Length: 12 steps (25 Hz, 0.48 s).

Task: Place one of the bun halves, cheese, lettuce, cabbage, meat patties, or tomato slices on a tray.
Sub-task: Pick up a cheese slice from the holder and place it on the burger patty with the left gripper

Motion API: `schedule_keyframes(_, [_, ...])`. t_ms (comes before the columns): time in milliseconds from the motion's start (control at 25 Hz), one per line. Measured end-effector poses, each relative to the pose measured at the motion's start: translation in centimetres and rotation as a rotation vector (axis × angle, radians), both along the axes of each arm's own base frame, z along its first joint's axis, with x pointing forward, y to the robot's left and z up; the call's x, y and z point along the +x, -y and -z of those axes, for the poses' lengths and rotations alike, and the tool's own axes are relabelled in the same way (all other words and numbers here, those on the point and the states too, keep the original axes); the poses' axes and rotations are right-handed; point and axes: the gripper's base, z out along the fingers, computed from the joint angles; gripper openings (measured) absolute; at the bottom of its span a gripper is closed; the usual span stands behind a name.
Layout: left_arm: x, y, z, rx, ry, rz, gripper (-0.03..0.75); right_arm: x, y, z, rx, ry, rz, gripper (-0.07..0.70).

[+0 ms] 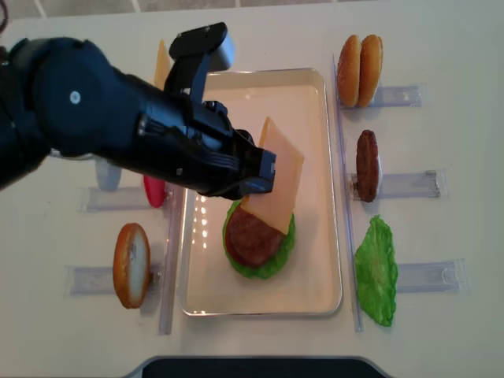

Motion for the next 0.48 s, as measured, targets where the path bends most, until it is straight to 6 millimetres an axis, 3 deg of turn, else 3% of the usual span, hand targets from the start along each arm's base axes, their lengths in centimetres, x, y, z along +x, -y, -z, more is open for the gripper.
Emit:
schedule_keyframes(280, [0.5,-4.7,2.1,-0.223,-0.077,-0.077,0.034,0.0,0.0,0.0,0.000,0.000,0.000,0.251])
schedule_keyframes(480, [0.3,-6.7,4.4,-0.301,-0.131,-0.100,0.034,0.0,0.0,0.0,0.000,0.000,0.000,0.249])
